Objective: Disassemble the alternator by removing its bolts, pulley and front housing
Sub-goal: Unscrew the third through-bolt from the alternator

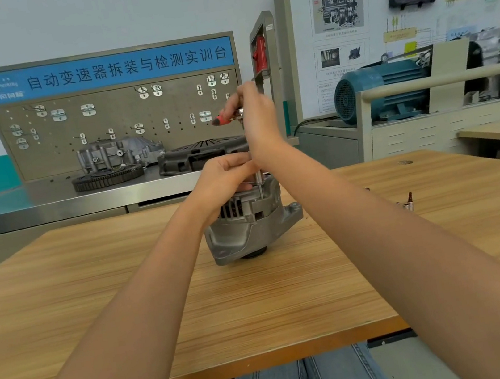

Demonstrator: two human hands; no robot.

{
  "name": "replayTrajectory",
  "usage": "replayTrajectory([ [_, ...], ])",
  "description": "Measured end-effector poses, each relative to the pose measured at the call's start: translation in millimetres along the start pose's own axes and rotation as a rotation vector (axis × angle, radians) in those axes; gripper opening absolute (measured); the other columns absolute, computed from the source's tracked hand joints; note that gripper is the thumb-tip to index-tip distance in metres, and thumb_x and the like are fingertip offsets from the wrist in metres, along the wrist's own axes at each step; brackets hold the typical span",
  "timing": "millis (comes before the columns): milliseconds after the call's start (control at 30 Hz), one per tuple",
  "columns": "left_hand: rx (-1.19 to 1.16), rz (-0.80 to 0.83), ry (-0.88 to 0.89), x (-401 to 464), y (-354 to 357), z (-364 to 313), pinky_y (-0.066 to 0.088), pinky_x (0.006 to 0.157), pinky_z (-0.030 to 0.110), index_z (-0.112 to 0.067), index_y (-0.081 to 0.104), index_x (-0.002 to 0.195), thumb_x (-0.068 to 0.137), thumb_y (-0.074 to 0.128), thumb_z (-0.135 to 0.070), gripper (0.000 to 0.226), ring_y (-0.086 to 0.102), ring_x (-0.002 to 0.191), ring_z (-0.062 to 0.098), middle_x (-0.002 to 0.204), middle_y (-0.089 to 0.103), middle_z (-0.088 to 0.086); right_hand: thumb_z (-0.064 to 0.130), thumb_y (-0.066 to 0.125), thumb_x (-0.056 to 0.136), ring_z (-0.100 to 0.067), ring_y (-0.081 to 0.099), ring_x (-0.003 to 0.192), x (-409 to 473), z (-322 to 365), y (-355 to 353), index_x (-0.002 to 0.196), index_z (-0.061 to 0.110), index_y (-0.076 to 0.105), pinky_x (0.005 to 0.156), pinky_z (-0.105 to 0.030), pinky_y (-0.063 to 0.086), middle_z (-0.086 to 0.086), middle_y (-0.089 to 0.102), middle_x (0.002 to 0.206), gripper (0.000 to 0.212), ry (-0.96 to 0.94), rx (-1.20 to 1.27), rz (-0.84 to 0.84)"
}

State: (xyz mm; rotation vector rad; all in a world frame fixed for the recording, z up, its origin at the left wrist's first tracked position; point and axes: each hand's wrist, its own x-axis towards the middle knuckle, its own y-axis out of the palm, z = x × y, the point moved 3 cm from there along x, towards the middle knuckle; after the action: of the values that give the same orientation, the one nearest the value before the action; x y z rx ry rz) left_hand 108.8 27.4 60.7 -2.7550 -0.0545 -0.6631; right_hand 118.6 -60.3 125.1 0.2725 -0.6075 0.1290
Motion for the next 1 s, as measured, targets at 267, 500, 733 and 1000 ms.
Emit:
replayTrajectory([
  [267, 0.064, -0.088, 0.021, -3, -1, -3, 0.040, 0.044, 0.008, -0.013, 0.060, 0.073, 0.089, 0.050, 0.004, 0.025, 0.054, 0.047, -0.009, 0.047, 0.061, -0.015, 0.023, 0.045, 0.079, -0.021, 0.048, 0.092, -27, -10, 2, 0.094, 0.009, 0.058, 0.101, -0.035, 0.028, -0.005, 0.055, 0.092, 0.024, -0.609, -1.139, -0.334],
  [500, 0.037, -0.085, 0.024, -4, 2, -4, 0.044, 0.050, 0.008, -0.015, 0.061, 0.076, 0.087, 0.053, 0.002, 0.022, 0.059, 0.053, -0.007, 0.053, 0.064, -0.015, 0.025, 0.044, 0.084, -0.017, 0.045, 0.078, -16, -3, 4, 0.074, 0.014, 0.048, 0.087, -0.032, 0.032, 0.003, 0.049, 0.076, 0.015, -0.580, -1.013, -0.227],
  [733, 0.004, -0.034, 0.048, -3, 7, -4, 0.049, 0.063, 0.008, -0.030, 0.070, 0.085, 0.088, 0.065, -0.023, 0.009, 0.065, 0.078, -0.006, 0.081, 0.073, -0.017, 0.015, 0.037, 0.091, -0.013, 0.044, 0.045, 7, -2, -3, 0.040, 0.015, 0.039, 0.072, -0.031, 0.043, 0.000, 0.040, 0.041, 0.052, 0.094, 0.238, 0.060],
  [1000, -0.019, -0.063, 0.046, -2, 5, -3, 0.053, 0.066, 0.015, -0.022, 0.067, 0.083, 0.087, 0.063, -0.007, 0.016, 0.064, 0.069, -0.002, 0.071, 0.071, -0.014, 0.015, 0.039, 0.091, -0.013, 0.046, 0.062, -6, 0, -2, 0.056, 0.009, 0.044, 0.065, -0.025, 0.038, -0.002, 0.047, 0.059, 0.036, -0.144, -0.124, -0.077],
])
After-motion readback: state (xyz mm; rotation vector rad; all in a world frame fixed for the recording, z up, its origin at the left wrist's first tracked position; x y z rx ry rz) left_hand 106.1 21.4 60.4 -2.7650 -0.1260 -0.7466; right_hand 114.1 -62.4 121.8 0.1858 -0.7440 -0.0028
